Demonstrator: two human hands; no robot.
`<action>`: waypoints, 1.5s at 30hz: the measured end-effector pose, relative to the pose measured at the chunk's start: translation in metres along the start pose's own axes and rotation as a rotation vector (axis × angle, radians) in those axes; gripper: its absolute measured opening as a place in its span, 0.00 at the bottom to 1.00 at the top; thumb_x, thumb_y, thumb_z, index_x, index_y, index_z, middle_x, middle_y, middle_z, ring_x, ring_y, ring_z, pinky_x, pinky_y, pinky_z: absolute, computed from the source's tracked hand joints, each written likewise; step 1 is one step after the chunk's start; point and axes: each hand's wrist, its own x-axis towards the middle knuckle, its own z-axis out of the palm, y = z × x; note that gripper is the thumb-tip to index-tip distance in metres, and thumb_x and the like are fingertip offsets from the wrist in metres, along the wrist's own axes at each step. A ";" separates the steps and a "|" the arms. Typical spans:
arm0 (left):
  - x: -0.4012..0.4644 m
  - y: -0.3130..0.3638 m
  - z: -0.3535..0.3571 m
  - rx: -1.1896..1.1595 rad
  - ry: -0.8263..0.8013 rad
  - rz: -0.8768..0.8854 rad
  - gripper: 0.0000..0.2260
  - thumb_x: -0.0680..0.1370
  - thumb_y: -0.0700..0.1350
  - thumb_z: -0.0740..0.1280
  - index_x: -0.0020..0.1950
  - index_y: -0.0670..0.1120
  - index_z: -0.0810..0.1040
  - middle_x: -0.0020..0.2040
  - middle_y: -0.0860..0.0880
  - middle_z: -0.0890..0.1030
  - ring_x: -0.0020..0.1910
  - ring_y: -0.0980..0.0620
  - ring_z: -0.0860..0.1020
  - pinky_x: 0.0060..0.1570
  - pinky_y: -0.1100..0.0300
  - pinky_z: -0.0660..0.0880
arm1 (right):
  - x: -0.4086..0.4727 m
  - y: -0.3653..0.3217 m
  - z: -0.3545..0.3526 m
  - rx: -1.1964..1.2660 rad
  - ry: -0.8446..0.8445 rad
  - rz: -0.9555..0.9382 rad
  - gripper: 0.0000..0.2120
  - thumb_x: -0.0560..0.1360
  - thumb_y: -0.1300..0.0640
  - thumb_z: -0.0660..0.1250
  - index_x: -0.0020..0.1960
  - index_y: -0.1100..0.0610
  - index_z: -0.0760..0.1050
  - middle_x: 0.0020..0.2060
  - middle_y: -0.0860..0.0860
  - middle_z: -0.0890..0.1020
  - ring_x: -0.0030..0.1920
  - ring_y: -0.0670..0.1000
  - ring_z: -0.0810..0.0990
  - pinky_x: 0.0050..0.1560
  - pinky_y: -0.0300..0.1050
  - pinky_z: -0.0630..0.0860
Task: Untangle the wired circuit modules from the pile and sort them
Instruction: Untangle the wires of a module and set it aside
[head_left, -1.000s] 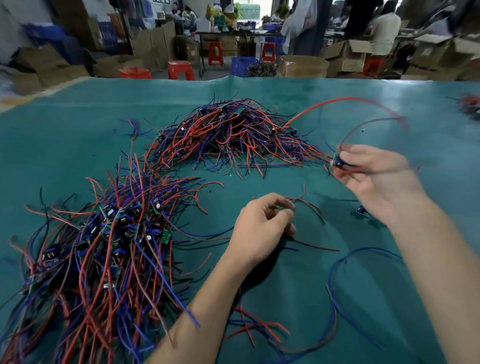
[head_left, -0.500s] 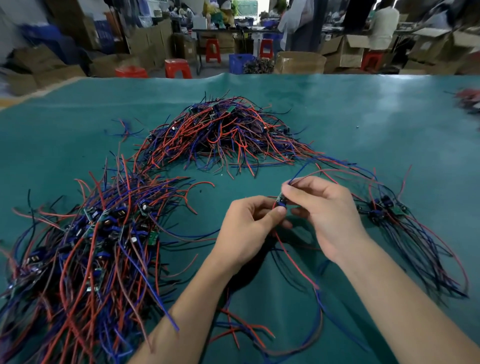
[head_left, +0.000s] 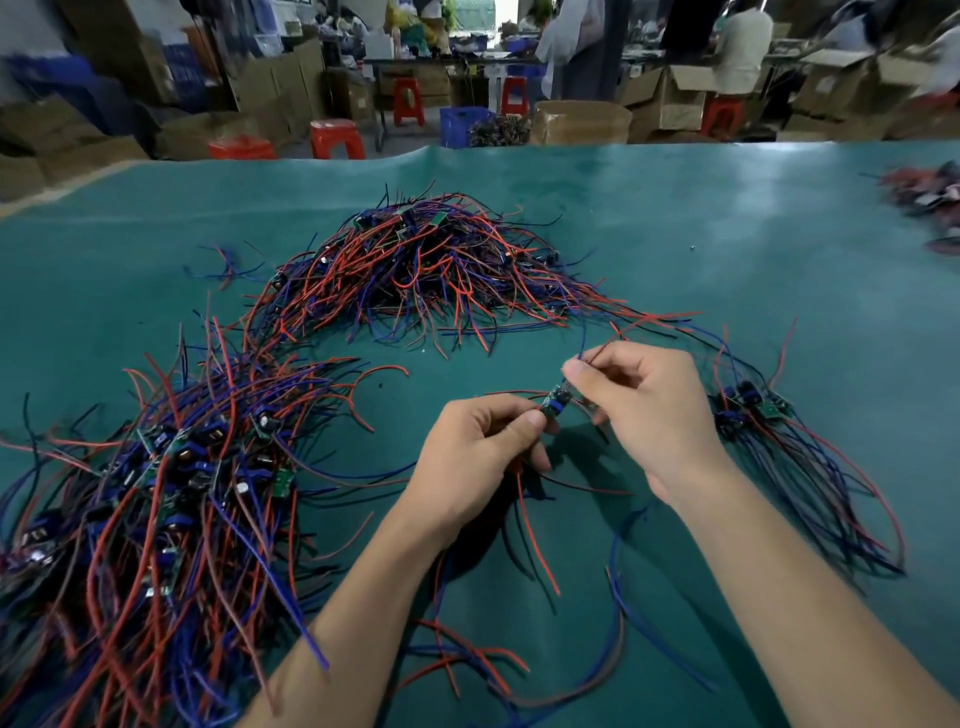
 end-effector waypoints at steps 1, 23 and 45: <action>0.000 0.000 0.000 -0.008 -0.003 -0.004 0.09 0.81 0.44 0.66 0.46 0.44 0.84 0.32 0.49 0.82 0.26 0.59 0.69 0.28 0.69 0.65 | 0.002 0.001 -0.003 -0.026 0.045 -0.025 0.10 0.75 0.60 0.75 0.36 0.57 0.82 0.31 0.53 0.81 0.32 0.50 0.75 0.35 0.50 0.76; -0.003 0.009 0.004 -0.241 0.137 -0.023 0.08 0.81 0.38 0.66 0.45 0.42 0.83 0.37 0.46 0.85 0.32 0.55 0.78 0.35 0.66 0.75 | -0.002 -0.020 -0.013 0.285 -0.106 0.279 0.08 0.76 0.58 0.74 0.52 0.62 0.81 0.39 0.55 0.85 0.38 0.50 0.84 0.36 0.43 0.81; -0.004 0.011 0.003 -0.062 -0.013 -0.065 0.07 0.78 0.41 0.70 0.41 0.43 0.85 0.28 0.50 0.80 0.27 0.58 0.73 0.28 0.71 0.68 | 0.006 -0.041 -0.035 0.373 0.393 -0.187 0.09 0.75 0.68 0.73 0.44 0.55 0.80 0.35 0.46 0.87 0.41 0.49 0.84 0.47 0.45 0.80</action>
